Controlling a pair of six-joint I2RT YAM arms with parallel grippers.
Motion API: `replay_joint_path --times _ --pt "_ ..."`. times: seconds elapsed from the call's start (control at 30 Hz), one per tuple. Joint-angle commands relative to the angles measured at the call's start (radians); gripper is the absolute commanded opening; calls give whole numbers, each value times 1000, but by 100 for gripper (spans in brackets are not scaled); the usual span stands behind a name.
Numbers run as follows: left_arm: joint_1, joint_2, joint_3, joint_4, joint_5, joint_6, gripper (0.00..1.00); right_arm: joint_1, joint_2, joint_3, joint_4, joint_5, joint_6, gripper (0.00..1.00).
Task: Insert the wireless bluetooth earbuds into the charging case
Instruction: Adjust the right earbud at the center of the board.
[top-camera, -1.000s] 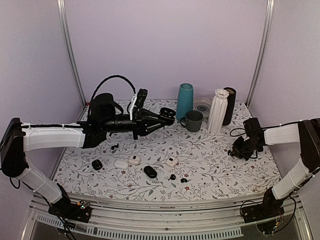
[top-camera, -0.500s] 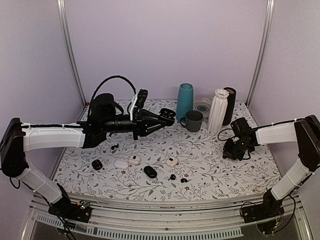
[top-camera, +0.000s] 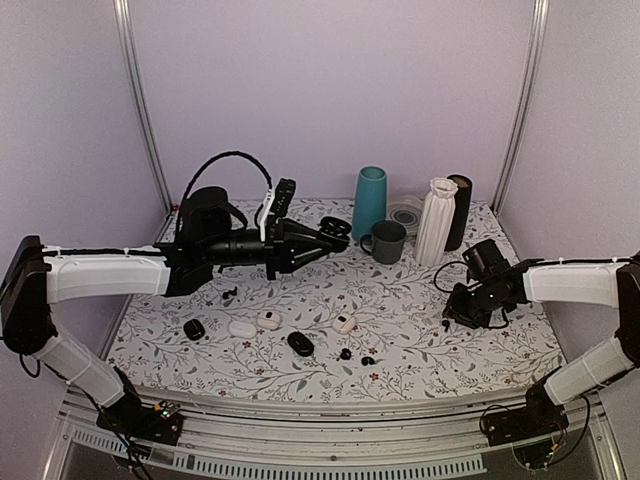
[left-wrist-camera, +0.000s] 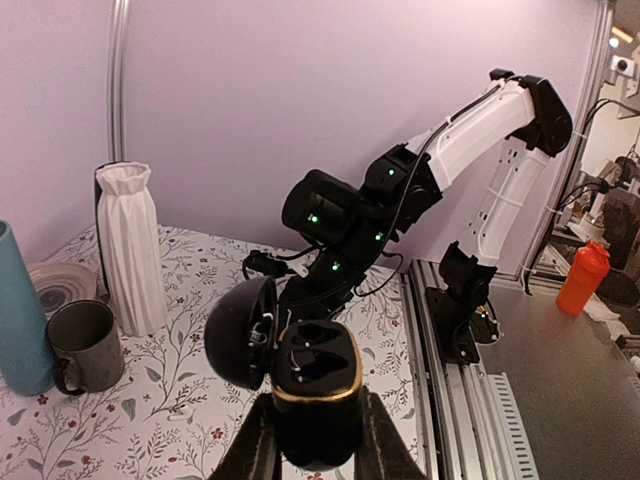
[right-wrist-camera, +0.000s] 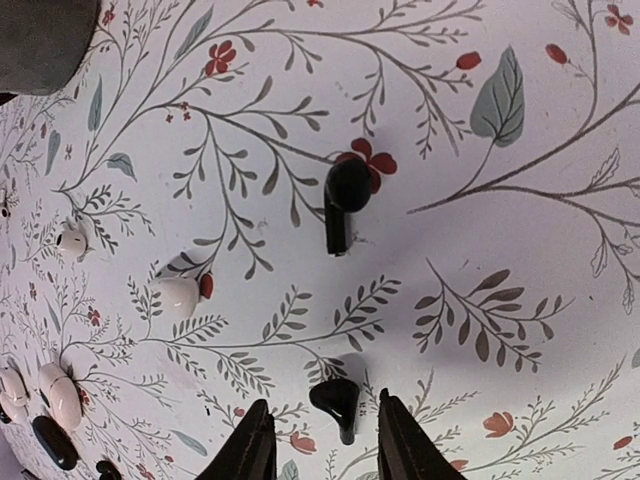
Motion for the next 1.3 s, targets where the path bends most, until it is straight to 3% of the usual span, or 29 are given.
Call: replay_joint_path --times 0.0,0.2,0.3,0.73,1.27 --pt "-5 -18 25 -4 1 10 0 0 -22 9 -7 47 -93 36" --pt "-5 -28 25 -17 -1 17 0 0 17 29 16 6 -153 49" --pt "-5 -31 25 -17 -4 17 0 -12 30 44 20 58 -139 51" --pt "-6 -52 22 -35 -8 25 0 -62 260 219 4 166 -108 25" --pt "-6 -61 14 -38 -13 27 0 -62 276 212 37 172 -140 5"
